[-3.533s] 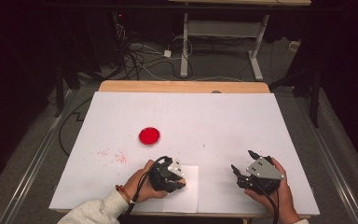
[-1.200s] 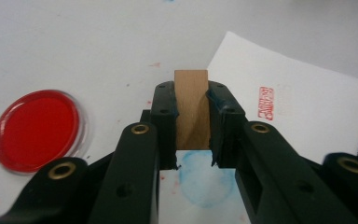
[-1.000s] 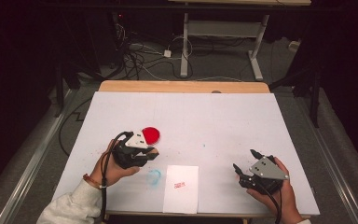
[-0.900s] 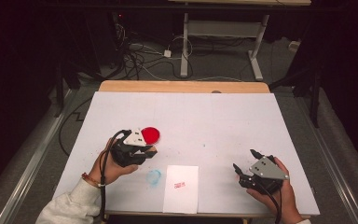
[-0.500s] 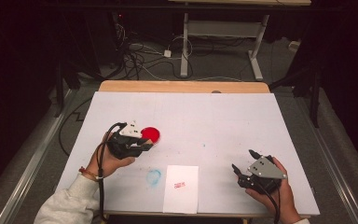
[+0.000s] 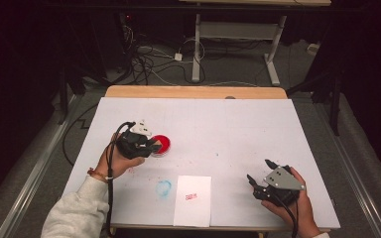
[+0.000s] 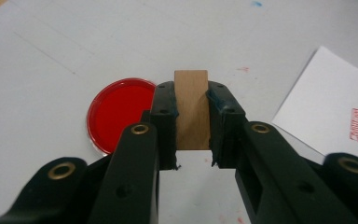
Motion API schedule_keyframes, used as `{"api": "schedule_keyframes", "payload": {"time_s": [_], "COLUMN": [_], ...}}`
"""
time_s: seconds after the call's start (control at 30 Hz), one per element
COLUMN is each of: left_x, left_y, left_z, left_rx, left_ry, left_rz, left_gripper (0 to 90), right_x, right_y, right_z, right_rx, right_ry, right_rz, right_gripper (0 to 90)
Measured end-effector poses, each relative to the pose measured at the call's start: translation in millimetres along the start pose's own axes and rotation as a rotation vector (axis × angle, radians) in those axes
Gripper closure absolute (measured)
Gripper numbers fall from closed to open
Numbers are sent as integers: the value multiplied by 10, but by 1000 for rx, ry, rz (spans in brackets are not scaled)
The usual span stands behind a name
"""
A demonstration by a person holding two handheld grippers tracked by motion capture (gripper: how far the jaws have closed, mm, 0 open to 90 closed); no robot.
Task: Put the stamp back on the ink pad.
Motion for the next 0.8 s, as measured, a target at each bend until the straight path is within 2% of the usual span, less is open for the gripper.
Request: {"api": "schedule_keyframes", "payload": {"time_s": [0.17,0.27,0.43,0.53,0.77,0.8], "left_x": [130,176,249,281,376,389], "left_y": [-8,-13,-27,-33,-9,-5], "left_z": [-102,-183,-280,-326,-409,-421], "left_rx": [9,37,45,61,76,91], "left_ry": [11,2,2,-34,-13,-8], "left_rz": [42,59,93,96,124,120], "left_gripper": [729,728,729,728,728,727], "right_x": [8,9,10,9,14,17], "right_y": [4,6,13,14,20,20], "right_z": [-9,-12,-16,-17,-28,-31], "right_rx": [5,5,9,9,15,16], "right_ry": [-2,-2,-4,-4,-7,-9], "right_rz": [2,3,3,3,9,10], "right_gripper": [274,273,273,273,273,273]}}
Point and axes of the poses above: each handheld gripper's, and its own axes: z roughly backward along the jaws, y roughly out of its underside, x roughly to its left, the point moved 1 cm from there along -z, roughly forward along the jaws, and after that the axes turned 5 degrees about y, right-handed, at the moved point
